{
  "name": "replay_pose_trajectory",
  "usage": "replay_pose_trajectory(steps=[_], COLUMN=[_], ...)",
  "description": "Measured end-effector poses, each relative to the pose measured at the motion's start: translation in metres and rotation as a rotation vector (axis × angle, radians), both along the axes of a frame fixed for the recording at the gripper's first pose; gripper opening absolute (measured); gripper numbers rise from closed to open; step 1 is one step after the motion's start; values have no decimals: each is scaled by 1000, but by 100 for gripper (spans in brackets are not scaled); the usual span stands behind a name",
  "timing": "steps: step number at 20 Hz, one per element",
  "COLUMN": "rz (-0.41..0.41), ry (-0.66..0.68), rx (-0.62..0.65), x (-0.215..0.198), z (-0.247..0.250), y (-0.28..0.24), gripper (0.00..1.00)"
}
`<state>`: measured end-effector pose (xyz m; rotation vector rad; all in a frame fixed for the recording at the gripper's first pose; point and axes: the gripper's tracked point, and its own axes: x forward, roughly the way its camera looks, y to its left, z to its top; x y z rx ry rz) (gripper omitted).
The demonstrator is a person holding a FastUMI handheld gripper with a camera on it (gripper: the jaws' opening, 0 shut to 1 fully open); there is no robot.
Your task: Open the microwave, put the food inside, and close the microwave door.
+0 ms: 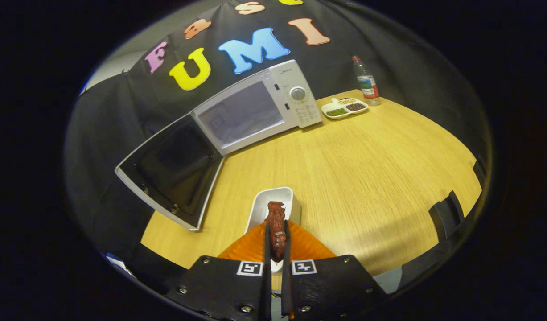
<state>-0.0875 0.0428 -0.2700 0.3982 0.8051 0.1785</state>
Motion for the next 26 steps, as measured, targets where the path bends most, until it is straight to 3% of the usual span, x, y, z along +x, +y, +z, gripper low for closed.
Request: replay_pose_trajectory(steps=[7, 17, 26], rz=[96, 165, 122], ry=[-37, -185, -210], rx=[-17, -26, 33], x=[21, 117, 214], z=[29, 77, 61], y=[15, 56, 91], gripper=[9, 9, 9])
